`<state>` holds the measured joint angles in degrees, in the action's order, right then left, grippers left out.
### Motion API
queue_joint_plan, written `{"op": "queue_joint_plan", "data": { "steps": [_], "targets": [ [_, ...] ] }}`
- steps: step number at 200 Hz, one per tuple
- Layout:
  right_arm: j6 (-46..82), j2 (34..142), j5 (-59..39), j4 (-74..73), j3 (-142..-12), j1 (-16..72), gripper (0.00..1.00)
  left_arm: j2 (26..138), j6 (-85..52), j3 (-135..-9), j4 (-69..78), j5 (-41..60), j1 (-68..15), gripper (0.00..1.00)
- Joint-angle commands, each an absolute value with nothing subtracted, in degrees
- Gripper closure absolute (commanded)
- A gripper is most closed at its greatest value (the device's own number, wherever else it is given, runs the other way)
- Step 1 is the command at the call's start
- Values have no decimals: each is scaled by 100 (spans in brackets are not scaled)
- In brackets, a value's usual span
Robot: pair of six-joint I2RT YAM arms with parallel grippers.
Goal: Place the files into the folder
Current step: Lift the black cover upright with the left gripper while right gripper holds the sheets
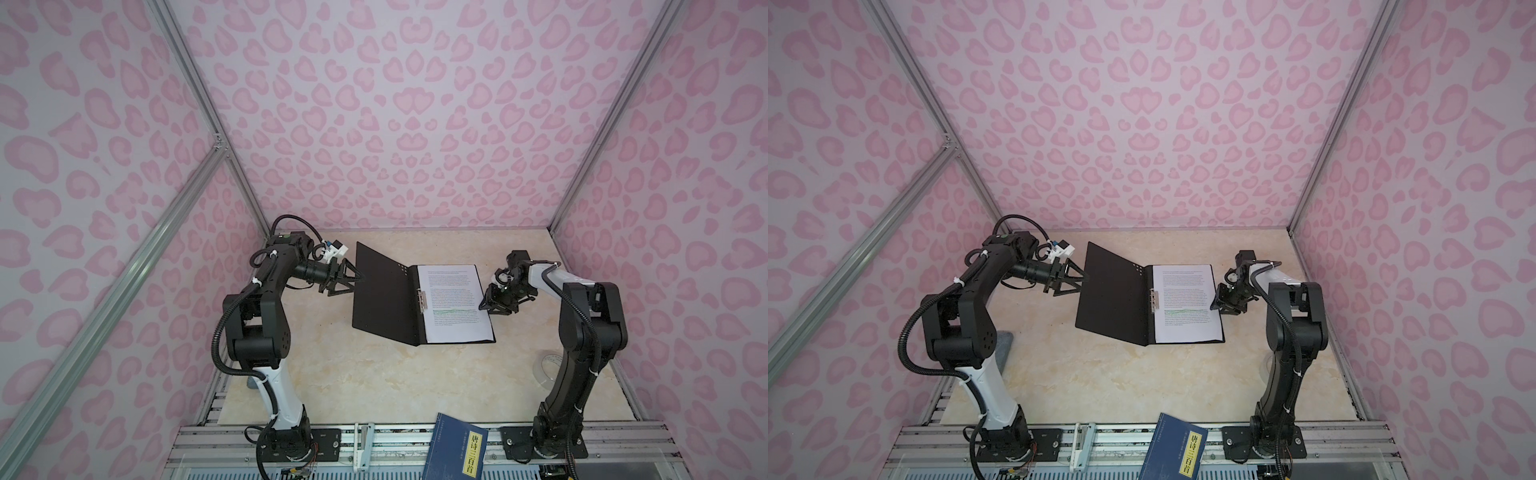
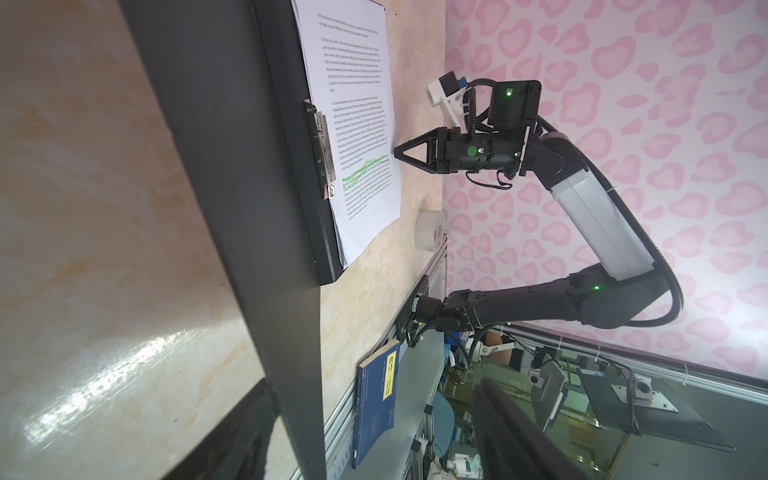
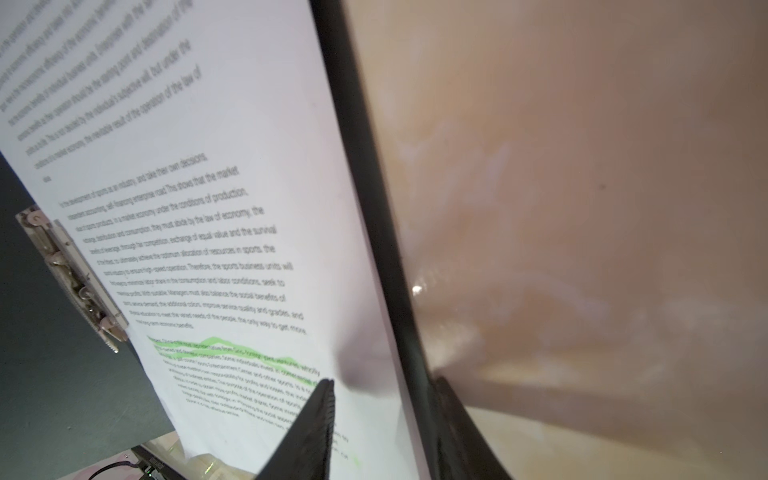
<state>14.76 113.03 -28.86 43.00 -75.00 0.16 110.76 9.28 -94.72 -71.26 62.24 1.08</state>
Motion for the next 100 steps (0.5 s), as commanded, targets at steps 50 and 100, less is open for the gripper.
{"op": "queue_joint_plan", "data": {
  "steps": [50,100],
  "targets": [
    [1415,11391,-2553,4575,-7611,-43,57,11271,1104,-9787,-7400,6578,-117,22],
    [1382,11388,-2599,4628,-7702,-83,57,11322,1149,-10190,-7536,6641,-392,22]
  ]
}}
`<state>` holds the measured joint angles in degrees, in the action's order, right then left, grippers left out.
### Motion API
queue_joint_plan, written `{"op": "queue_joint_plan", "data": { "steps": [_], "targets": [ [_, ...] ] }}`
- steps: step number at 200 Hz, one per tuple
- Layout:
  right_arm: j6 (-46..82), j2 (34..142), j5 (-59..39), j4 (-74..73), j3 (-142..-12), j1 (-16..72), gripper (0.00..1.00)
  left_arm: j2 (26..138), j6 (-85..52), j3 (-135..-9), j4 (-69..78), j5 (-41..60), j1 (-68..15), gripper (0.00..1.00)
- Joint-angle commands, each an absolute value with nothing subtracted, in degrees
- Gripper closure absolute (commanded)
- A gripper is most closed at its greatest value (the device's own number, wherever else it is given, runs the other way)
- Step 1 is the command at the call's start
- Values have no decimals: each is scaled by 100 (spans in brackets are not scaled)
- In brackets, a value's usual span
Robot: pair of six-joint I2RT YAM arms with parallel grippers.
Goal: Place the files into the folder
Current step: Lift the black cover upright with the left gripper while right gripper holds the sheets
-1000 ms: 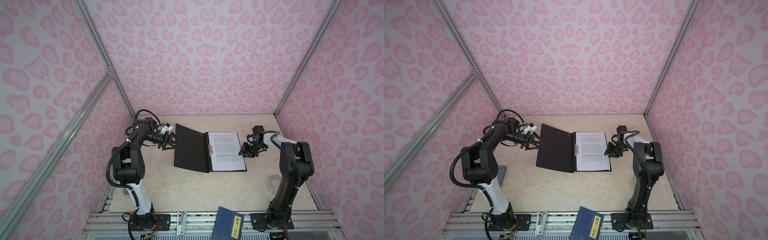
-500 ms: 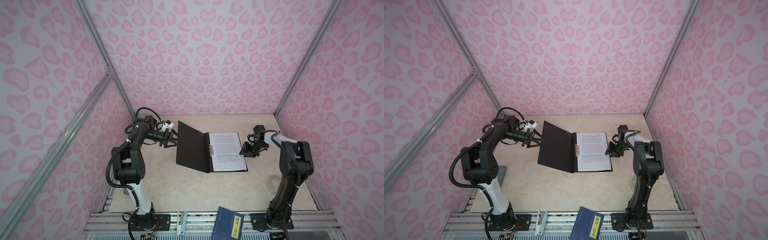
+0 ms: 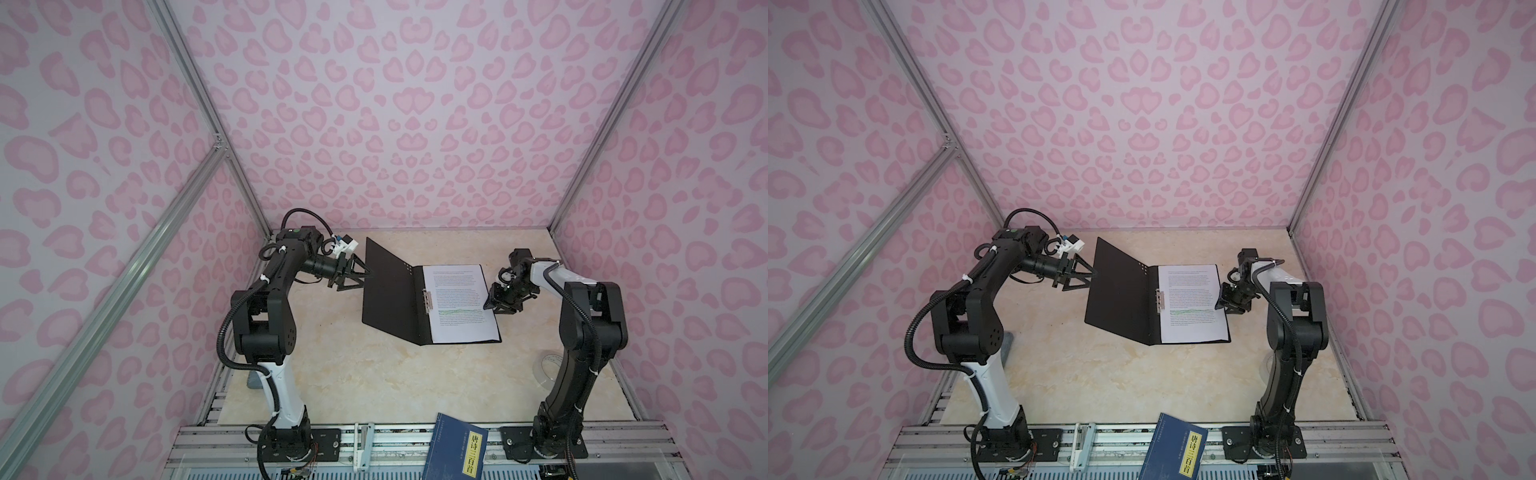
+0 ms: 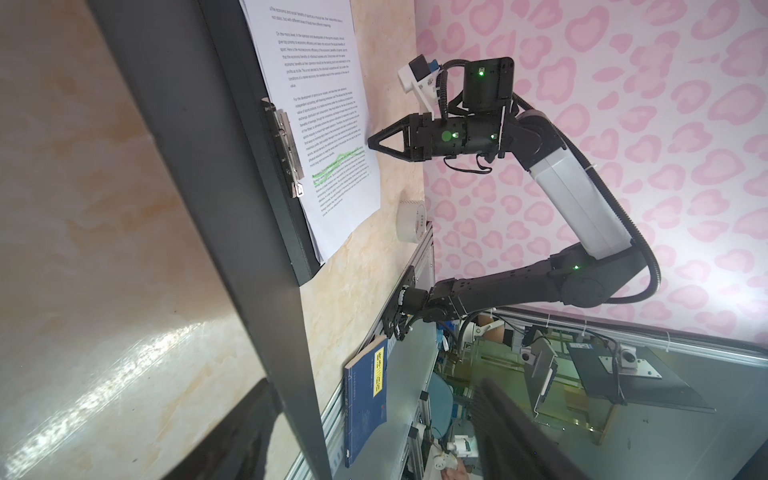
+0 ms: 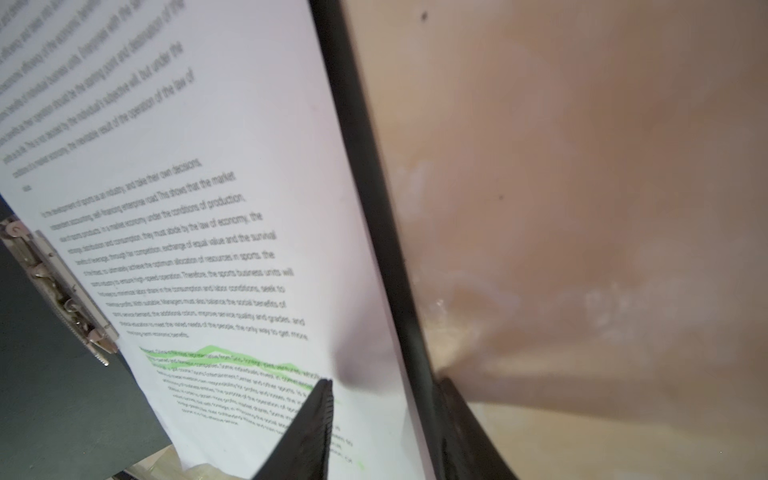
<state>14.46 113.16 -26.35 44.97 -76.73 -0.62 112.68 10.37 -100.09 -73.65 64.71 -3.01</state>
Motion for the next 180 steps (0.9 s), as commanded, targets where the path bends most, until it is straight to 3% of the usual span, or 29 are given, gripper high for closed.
{"op": "queue_joint_plan", "data": {
  "steps": [1,106,180],
  "targets": [
    [1381,11390,-2600,4626,-7701,-86,57,11321,1150,-10197,-7543,6643,-398,22],
    [1342,11279,-2566,4563,-7716,-192,56,11665,1115,-10968,-7751,6682,-806,22],
    [1582,10557,-2680,4519,-8135,-312,56,12017,942,-11705,-7830,6580,-1139,21]
  ]
}}
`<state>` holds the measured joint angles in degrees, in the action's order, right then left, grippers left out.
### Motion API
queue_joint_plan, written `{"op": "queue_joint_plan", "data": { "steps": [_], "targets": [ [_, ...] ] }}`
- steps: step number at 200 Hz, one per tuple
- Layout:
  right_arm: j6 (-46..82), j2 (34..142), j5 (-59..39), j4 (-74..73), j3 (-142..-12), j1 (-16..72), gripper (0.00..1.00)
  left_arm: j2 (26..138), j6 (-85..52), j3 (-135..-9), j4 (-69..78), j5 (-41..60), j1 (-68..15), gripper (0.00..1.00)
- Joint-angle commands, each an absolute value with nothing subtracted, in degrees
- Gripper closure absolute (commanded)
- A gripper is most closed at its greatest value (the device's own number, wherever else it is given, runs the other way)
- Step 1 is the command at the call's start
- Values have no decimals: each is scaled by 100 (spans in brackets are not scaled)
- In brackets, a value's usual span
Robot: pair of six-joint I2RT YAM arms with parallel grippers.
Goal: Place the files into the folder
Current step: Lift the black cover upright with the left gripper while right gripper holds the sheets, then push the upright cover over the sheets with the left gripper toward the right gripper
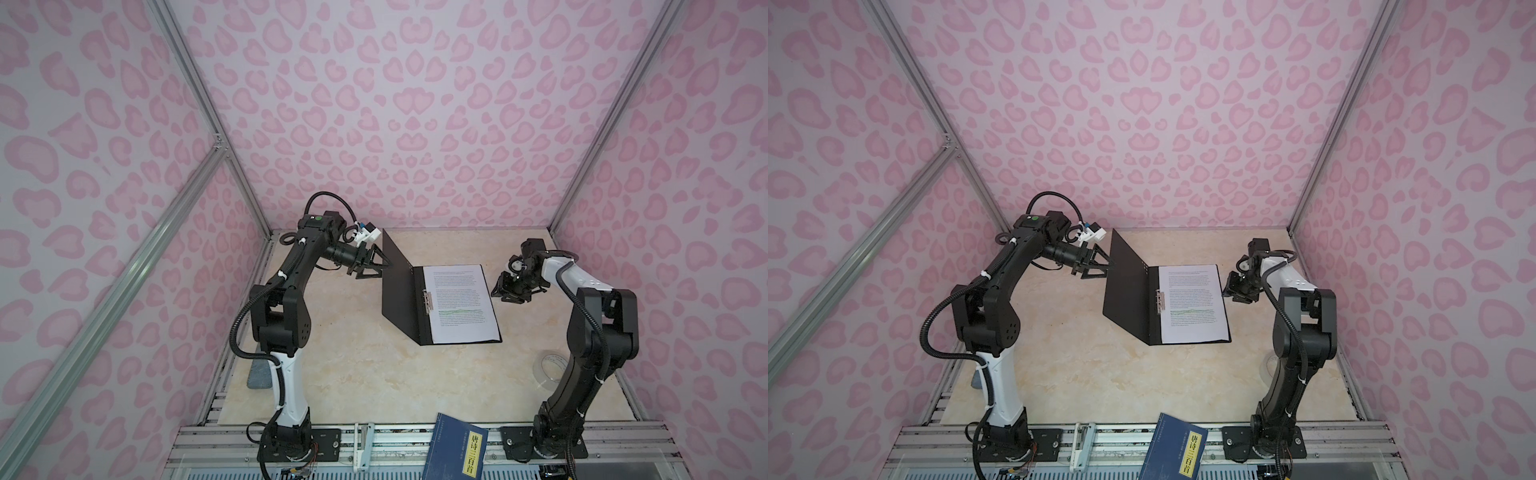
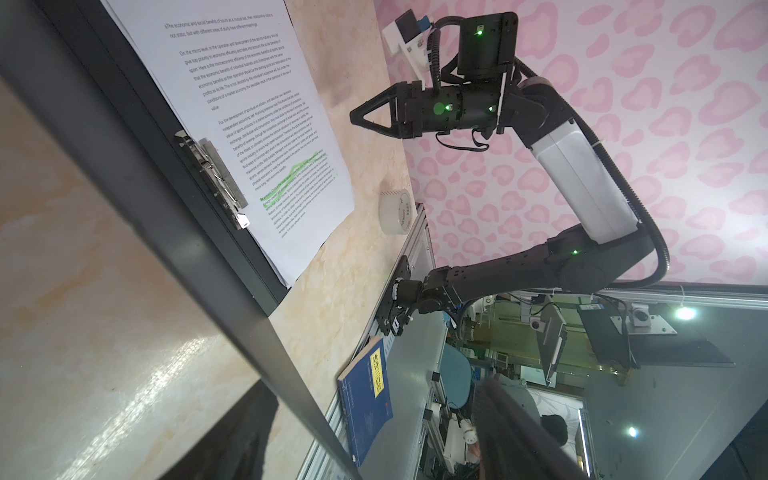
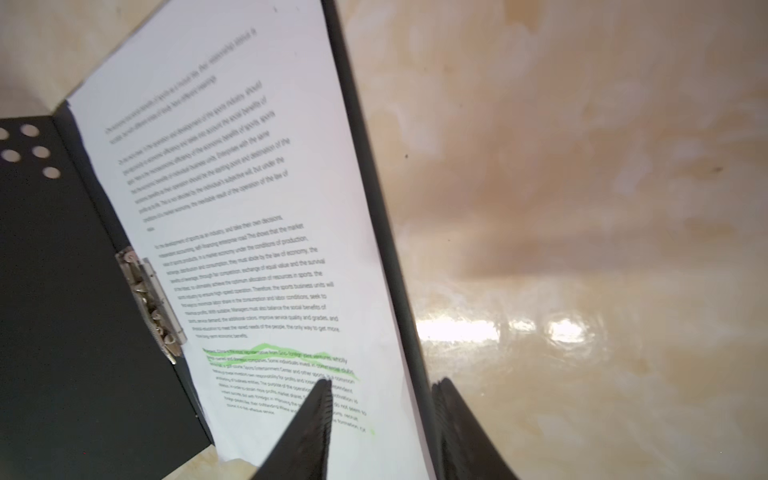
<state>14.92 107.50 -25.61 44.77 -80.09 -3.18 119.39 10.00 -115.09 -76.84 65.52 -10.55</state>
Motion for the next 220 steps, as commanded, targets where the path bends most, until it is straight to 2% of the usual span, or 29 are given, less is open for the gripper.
{"op": "queue_joint_plan", "data": {
  "steps": [1,75,115,168,175,178,185,220],
  "targets": [
    [1582,10548,-2707,4514,-8141,-314,56,12025,941,-11710,-7831,6577,-1145,21],
    [2505,9999,-5562,3324,-7509,-53,57,12416,864,-12482,-7831,6419,-1665,17],
    [2964,9896,-6066,2804,-7315,138,56,12639,687,-12982,-7695,6289,-2008,15],
    [3516,9798,-6244,2254,-7262,184,56,12814,527,-13385,-7560,6118,-2538,12],
    [3579,9800,-6299,2185,-7272,176,56,12828,515,-13424,-7503,6101,-2585,10],
    [3616,9800,-6321,2131,-7265,178,56,12832,504,-13429,-7460,6095,-2598,0],
    [3736,9800,-6374,1980,-7245,178,56,12847,447,-13438,-7355,6089,-2626,3],
    [4343,9800,-6619,1200,-7071,193,56,12984,280,-13579,-7207,6049,-2698,3]
  ]
}}
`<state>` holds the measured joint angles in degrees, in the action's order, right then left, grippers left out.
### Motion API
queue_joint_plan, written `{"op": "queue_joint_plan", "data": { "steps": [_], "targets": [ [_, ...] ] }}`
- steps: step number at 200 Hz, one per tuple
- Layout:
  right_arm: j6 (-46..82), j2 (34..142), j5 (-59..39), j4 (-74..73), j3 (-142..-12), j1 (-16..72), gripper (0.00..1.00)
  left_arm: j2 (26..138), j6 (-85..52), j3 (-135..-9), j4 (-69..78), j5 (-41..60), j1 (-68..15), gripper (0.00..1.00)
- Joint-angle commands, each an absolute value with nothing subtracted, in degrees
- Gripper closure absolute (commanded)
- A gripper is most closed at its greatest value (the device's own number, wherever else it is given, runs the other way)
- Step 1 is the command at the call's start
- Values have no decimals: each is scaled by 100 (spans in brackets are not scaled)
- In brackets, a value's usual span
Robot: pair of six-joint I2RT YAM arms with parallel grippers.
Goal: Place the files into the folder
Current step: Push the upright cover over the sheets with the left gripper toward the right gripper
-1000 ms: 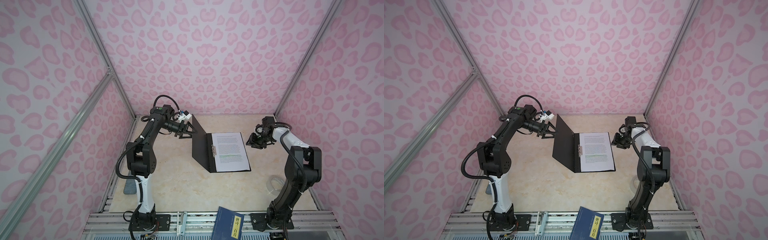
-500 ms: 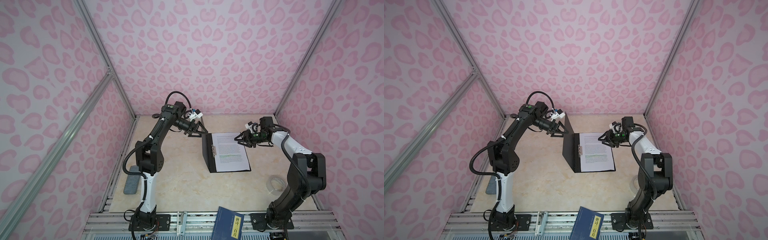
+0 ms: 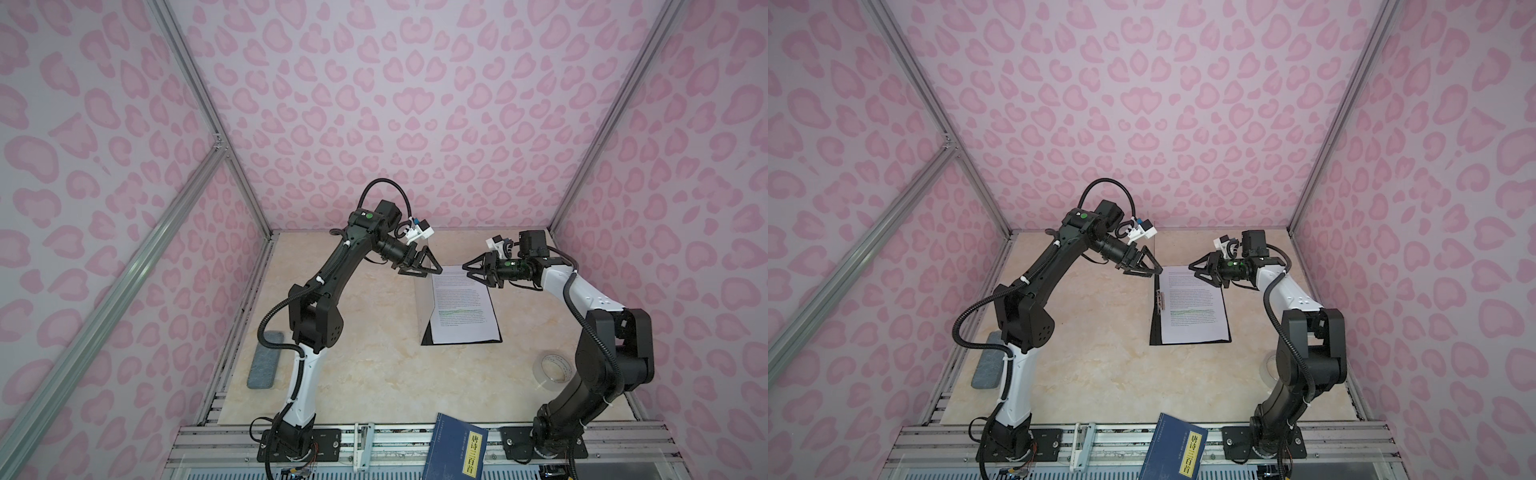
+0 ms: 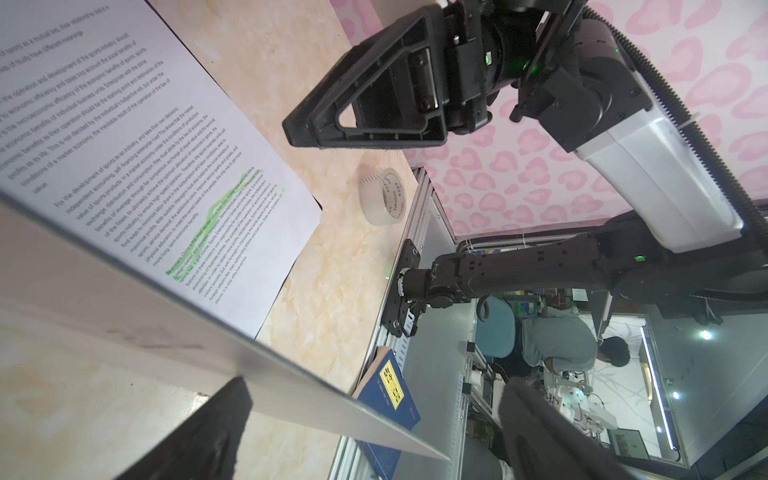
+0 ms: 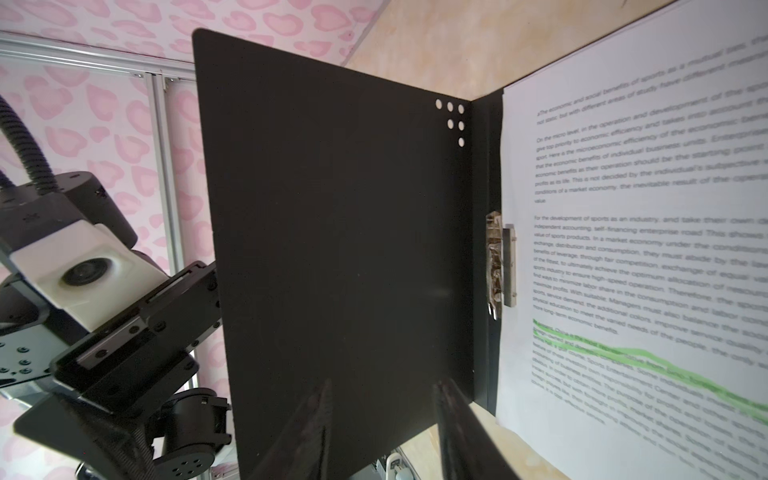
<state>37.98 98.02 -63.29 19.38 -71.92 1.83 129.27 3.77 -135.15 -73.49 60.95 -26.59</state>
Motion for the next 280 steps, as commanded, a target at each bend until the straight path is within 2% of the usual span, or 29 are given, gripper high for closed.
{"op": "queue_joint_plan", "data": {
  "steps": [1,121,176,219,236,249,280],
  "targets": [
    [4365,9800,-6627,1167,-7060,189,56,12983,281,-13584,-7211,6048,-2698,3],
    [5493,9697,-6964,-331,-6806,348,55,13278,-235,-13737,-6594,5724,-3146,3],
    [6352,9738,-7092,-1549,-6477,349,52,13093,-264,-13754,-6540,5616,-3133,3],
    [6450,9731,-7093,-1692,-6392,320,52,12797,-196,-13777,-6604,5603,-3034,3],
    [6158,9788,-7098,-1330,-6450,292,52,12623,-120,-13766,-6723,5590,-2897,3],
    [5523,9819,-6960,-524,-6596,243,52,12420,-88,-13676,-6774,5605,-2709,3],
    [2852,10139,-5848,3264,-7684,208,58,11881,-79,-13442,-6820,5709,-1987,3]
  ]
}}
